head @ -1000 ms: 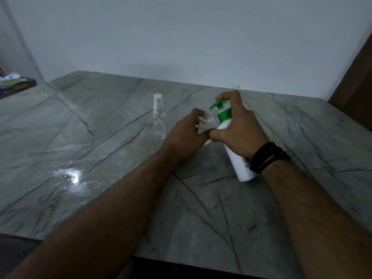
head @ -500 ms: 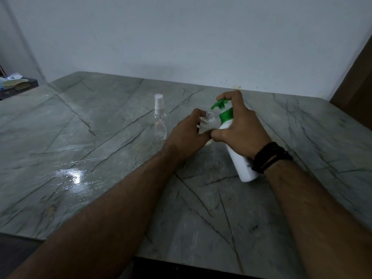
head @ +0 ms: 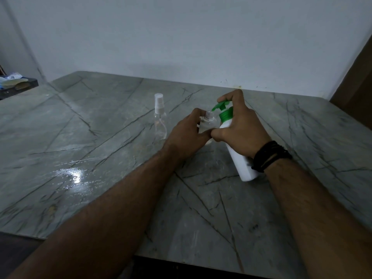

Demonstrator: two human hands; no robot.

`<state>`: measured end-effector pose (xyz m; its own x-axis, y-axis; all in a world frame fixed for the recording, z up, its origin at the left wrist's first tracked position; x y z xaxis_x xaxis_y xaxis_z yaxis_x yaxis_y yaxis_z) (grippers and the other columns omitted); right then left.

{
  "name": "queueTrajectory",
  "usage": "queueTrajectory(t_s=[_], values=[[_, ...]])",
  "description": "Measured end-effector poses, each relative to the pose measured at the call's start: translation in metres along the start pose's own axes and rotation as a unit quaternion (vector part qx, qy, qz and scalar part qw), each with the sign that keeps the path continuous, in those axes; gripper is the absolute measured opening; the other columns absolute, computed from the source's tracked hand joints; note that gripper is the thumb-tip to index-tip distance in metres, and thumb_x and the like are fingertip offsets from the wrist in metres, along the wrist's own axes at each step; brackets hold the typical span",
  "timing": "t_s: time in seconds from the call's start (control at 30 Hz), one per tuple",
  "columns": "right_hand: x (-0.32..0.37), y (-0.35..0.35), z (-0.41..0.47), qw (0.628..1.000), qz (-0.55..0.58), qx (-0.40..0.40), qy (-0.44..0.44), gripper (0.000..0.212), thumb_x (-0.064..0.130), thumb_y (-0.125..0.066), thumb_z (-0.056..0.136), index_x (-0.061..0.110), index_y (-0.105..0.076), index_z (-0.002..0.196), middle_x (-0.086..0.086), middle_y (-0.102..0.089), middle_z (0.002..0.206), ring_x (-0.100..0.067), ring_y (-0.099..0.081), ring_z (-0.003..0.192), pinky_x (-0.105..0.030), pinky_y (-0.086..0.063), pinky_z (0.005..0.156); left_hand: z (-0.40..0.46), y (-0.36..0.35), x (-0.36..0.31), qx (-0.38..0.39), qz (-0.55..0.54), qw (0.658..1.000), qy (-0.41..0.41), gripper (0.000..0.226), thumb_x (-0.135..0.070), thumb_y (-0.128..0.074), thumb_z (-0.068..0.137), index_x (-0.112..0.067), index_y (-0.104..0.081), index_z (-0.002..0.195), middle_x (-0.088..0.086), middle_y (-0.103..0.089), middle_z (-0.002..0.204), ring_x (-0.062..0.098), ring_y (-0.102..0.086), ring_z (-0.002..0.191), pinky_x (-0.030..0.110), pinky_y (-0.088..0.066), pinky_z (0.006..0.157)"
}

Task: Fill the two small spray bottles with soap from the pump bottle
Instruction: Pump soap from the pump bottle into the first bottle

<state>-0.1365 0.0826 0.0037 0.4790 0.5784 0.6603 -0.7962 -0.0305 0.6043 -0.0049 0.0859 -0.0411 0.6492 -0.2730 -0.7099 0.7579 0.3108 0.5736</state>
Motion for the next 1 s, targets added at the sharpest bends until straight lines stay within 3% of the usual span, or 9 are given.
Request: queueTrajectory(t_s=[0.4, 0.83, 1.0], values=[[0.0003, -0.0039, 0.0028, 1.0, -0.005, 0.01, 0.006, 0.073, 0.011, -0.082, 0.063, 0.025, -0.041, 0.122, 0.001, -0.064, 0.102, -0.013, -0.065, 0.08, -0.023, -0.051, 0.067, 0.0012, -0.0007, 0.0035, -0.002, -0.007, 1.0, 0.002, 0.045, -0.036, -0.071, 0.085, -0.021, -0.048, 0.122, 0.002, -0.064, 0.121, 0.017, -0.065, 0.097, 0.04, -0.058, 0.08], [-0.0014, -0.0027, 0.0027, 1.0, -0.006, 0.003, 0.005, 0.071, 0.013, -0.081, 0.062, 0.025, -0.041, 0.119, 0.001, -0.065, 0.101, -0.016, -0.066, 0.08, -0.035, -0.058, 0.072, 0.0005, -0.0002, 0.0035, -0.003, -0.006, 1.0, -0.002, 0.046, -0.036, -0.071, 0.085, -0.021, -0.049, 0.123, 0.001, -0.064, 0.12, 0.016, -0.064, 0.095, 0.035, -0.057, 0.08], [-0.0003, -0.0035, 0.0013, 1.0, -0.013, 0.003, 0.008, 0.075, 0.013, -0.082, 0.064, 0.027, -0.041, 0.125, 0.0, -0.065, 0.104, -0.016, -0.066, 0.081, -0.029, -0.055, 0.07, 0.0001, 0.001, 0.0026, -0.005, -0.009, 1.0, -0.003, 0.044, -0.035, -0.071, 0.085, -0.021, -0.05, 0.122, 0.0, -0.065, 0.118, 0.015, -0.065, 0.094, 0.034, -0.057, 0.076]])
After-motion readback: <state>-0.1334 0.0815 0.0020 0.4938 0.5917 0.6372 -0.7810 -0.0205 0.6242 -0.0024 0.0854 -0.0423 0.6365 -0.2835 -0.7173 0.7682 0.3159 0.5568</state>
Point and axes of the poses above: each hand's wrist, its own z-axis towards the middle knuckle, its own y-axis out of the back of the hand, x = y × z, the point moved 8 cm from there along z, towards the middle knuckle
